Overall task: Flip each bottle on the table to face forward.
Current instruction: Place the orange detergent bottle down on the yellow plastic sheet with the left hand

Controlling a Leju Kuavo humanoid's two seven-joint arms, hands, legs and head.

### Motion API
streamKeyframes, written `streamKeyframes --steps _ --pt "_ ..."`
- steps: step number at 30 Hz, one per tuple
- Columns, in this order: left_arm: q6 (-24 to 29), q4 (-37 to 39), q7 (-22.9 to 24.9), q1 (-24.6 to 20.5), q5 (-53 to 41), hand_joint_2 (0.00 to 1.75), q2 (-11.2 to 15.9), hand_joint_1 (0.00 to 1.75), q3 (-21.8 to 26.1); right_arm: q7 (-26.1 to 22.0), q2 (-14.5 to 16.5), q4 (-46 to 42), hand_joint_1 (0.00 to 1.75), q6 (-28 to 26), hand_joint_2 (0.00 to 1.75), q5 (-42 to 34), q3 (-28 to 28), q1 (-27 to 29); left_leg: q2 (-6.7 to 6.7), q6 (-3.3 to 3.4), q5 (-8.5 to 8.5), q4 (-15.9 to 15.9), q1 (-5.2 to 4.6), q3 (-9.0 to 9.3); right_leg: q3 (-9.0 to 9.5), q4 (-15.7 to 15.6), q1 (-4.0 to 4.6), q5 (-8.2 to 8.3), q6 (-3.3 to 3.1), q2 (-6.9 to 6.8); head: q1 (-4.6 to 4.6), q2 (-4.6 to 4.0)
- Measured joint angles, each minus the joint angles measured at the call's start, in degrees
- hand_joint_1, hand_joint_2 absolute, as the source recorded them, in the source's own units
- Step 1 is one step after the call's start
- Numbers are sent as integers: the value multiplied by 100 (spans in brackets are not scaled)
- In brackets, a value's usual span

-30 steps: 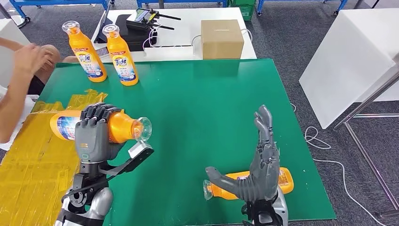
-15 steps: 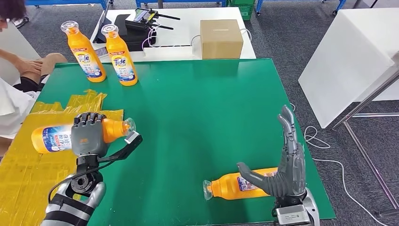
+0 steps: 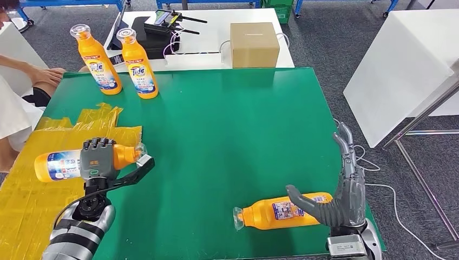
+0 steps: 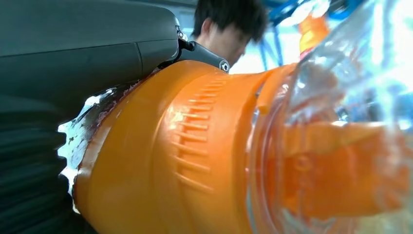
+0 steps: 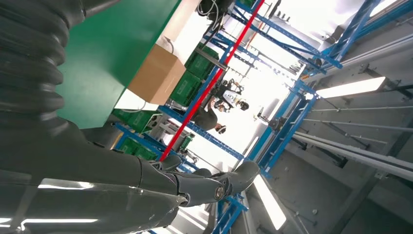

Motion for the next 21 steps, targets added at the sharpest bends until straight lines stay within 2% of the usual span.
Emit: streamKeyframes --steps 6,7,10,11,21 --pt "171 572 -560 -109 225 175 -231 175 789 1 16 -1 0 18 175 -78 -127 -1 0 -1 1 0 2 -1 0 1 2 0 0 0 1 0" --pt "173 626 -644 -121 281 175 -278 164 918 2 22 -1 0 21 175 -75 -138 -1 0 -1 1 0 2 -1 0 1 2 0 0 0 1 0" --pt "187 728 -812 -150 362 175 -404 33 1263 22 46 -1 0 25 175 -47 -152 -2 -1 -1 1 0 2 -2 0 1 1 0 0 0 0 0" --pt "188 753 -858 -157 392 175 -440 0 1364 31 52 -1 0 26 175 -35 -155 -3 -1 -1 1 0 2 -2 0 1 1 0 0 0 0 0" --pt "-52 916 -1197 -283 777 175 -650 0 1869 119 100 -1 0 43 175 7 -184 -3 -1 -1 0 0 1 -1 1 1 -2 0 0 -1 0 0"
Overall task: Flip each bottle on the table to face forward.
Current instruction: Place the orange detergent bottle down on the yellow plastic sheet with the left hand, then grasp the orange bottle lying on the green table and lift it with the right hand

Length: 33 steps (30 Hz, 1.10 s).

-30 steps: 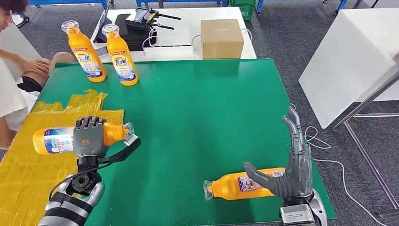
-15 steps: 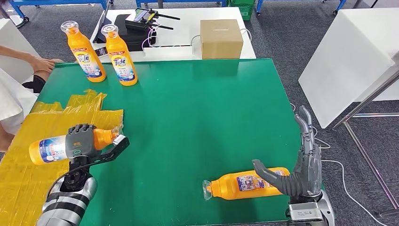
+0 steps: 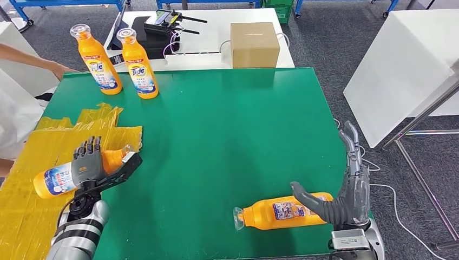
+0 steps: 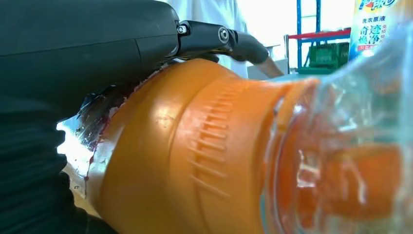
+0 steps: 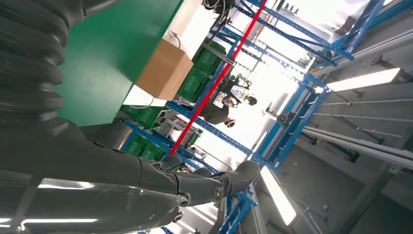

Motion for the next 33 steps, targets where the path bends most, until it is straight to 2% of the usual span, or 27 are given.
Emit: streamKeyframes --steps 6,14,20,23,28,33 --pt "-111 28 -201 -64 342 175 -75 0 120 32 24 0 0 23 175 26 -30 0 0 0 0 0 1 1 1 1 0 0 0 0 -1 0" --pt "-358 -38 -861 -81 1533 175 -169 0 275 95 30 4 0 69 175 87 -53 0 -1 0 0 0 0 4 6 1 0 0 0 -1 -1 0" --pt "-371 -160 -982 -30 1666 175 -221 0 293 115 29 11 0 77 175 93 -70 2 -1 0 0 0 -1 4 8 1 -1 0 0 -2 -1 0" --pt "-387 -425 -1094 115 1800 175 -291 0 274 123 28 11 0 89 175 105 -90 11 -1 0 0 0 -1 5 6 0 -1 0 0 -1 -1 0" --pt "-538 -1292 -1217 470 2070 175 -435 0 50 121 30 11 0 100 175 148 -142 68 -1 1 -1 0 -1 1 4 0 -1 -1 0 -1 1 0" --pt "-566 -1833 -1218 620 2090 175 -487 0 -99 116 30 11 0 102 175 160 -184 105 -1 2 -2 0 -1 2 3 -1 -3 0 0 -1 0 0"
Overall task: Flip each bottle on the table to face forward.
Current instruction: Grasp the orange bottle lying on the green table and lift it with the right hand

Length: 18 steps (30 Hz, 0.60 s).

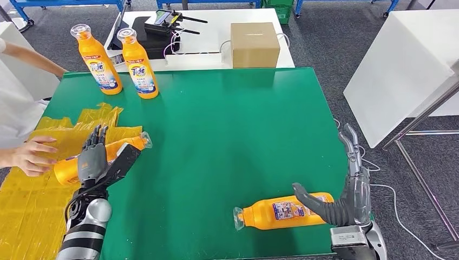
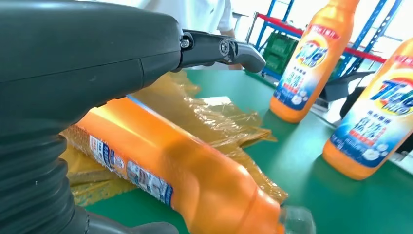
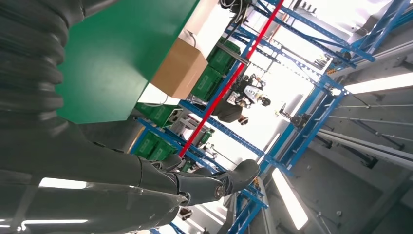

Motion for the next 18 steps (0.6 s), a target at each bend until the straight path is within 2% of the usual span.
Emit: streamKeyframes --steps 5,12,15,18 --pt "53 -420 -277 186 180 175 -5 0 -161 -22 -8 -1 0 1 175 66 -23 54 0 -1 1 0 1 2 0 1 4 0 0 0 -2 0" --pt "-103 -1838 -737 729 1295 175 -7 0 -480 -66 -83 -34 0 -8 175 344 -59 329 1 0 -1 -1 2 -5 -4 0 5 -1 0 0 -1 0" --pt "-140 -2328 -1286 940 2169 175 -8 0 -488 -46 -150 -44 0 3 175 526 -57 406 1 0 -2 -1 2 -9 -4 -1 4 -1 0 0 0 0" --pt "-427 -2924 -1994 1207 3452 175 -25 0 -492 79 -361 -43 0 97 175 912 -33 509 0 1 -2 -1 1 -9 -3 -2 4 -1 0 0 1 0"
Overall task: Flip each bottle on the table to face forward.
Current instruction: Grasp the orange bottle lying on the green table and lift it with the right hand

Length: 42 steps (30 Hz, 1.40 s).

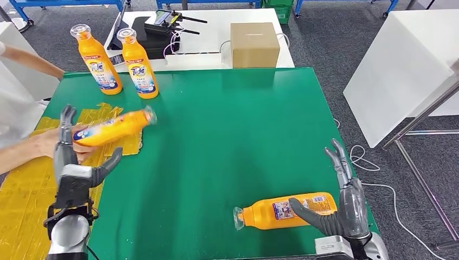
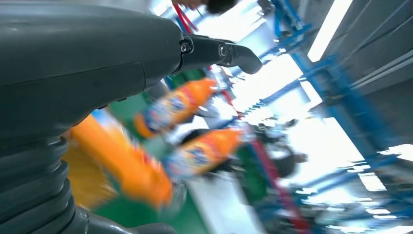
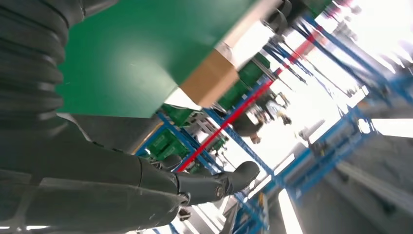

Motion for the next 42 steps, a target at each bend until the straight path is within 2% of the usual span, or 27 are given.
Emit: streamKeyframes --steps 3,6,13,16,19,22,28,42 --pt "-438 -504 -316 242 976 175 -24 0 -3 155 -388 -7 0 162 175 344 76 180 -1 2 -1 0 -3 0 0 -2 -2 0 1 -1 -1 0" --pt "-842 -843 -444 418 1685 175 -43 0 -1 221 -950 -47 0 240 175 472 175 486 -4 5 -4 0 -6 -4 0 -2 -10 -1 2 -3 0 0" --pt "-1005 -1121 -647 540 1979 175 -115 0 2 308 -1946 -204 0 225 175 346 298 930 -1 6 -7 0 -7 0 2 -4 -13 -1 2 -1 -2 0" --pt "-1014 -1127 -695 541 2100 175 -134 0 1 315 -2390 -322 0 225 175 208 232 1195 -1 6 -7 1 -7 1 3 -4 -13 -1 2 -1 -1 0" --pt "-1050 -1127 -719 533 2185 175 -137 0 -24 409 -2708 -392 0 251 175 296 92 1378 2 7 -8 0 -6 2 2 -4 -12 -1 2 1 -1 0" --pt "-1100 -1125 -707 517 2233 175 -141 0 -68 618 -2849 -380 0 287 175 632 46 1392 2 7 -8 0 -6 3 2 -4 -11 -1 2 2 -2 0" --pt "-1236 -1114 -598 481 2272 175 -171 0 -196 1115 -2872 -41 0 273 175 1431 245 1016 2 6 -6 0 -6 6 5 -4 -10 0 1 2 -2 0" --pt "-1677 -1043 -519 432 2440 175 -213 0 -320 1371 -2780 1010 0 301 175 1870 1226 -57 2 6 -5 0 -5 5 4 -3 -10 0 1 2 -3 0"
